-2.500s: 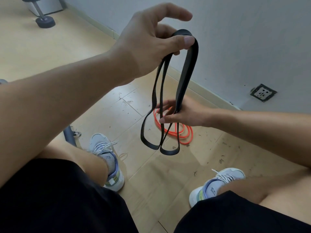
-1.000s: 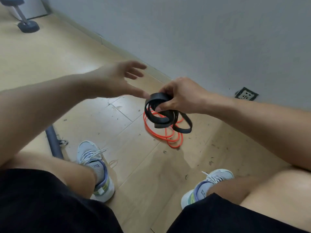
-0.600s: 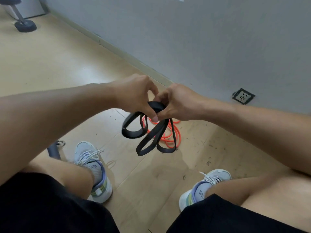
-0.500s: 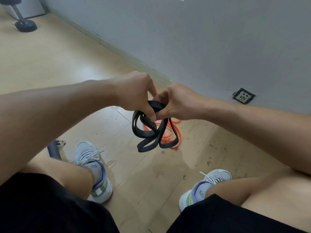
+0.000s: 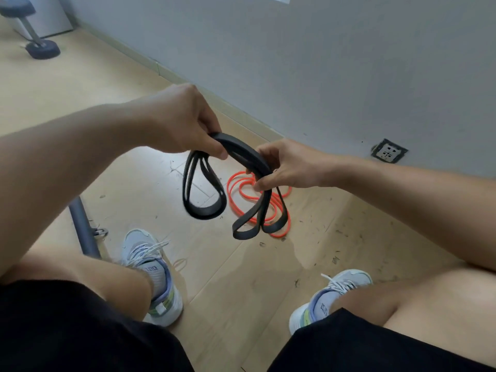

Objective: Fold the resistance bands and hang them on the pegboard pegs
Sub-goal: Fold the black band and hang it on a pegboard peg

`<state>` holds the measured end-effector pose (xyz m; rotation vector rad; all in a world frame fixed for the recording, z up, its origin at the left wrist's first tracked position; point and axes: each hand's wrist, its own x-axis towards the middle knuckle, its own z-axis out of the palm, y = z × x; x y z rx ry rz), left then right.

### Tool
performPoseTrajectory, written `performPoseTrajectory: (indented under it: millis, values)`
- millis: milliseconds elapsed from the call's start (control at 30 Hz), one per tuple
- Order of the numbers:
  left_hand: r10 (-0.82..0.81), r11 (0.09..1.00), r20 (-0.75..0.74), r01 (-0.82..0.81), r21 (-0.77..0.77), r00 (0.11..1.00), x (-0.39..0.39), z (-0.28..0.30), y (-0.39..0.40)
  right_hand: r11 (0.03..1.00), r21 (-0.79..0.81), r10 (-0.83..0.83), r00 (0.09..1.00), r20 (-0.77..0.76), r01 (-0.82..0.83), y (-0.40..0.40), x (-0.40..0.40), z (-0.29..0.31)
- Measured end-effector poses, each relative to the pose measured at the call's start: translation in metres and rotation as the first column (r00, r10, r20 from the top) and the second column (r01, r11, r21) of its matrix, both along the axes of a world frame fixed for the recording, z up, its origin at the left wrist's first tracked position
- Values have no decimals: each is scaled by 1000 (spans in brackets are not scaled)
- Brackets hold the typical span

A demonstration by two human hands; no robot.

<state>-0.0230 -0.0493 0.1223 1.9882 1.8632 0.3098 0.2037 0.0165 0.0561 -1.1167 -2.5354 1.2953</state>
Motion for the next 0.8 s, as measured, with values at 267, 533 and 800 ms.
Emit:
performPoseTrajectory:
  millis: [267, 533, 800]
  values:
    - [-43, 984, 69, 54, -171, 997, -13, -24, -3, 998, 15, -62, 990, -128, 65, 0, 4, 10]
    - [-78, 996, 155, 72, 43, 985, 14, -40, 0, 989, 26, -129, 949, -287, 143, -3, 3, 11]
    - [-106, 983, 238, 67, 169, 965, 14, -31, 0, 991, 1, -127, 948, -291, 133, 5, 14, 10]
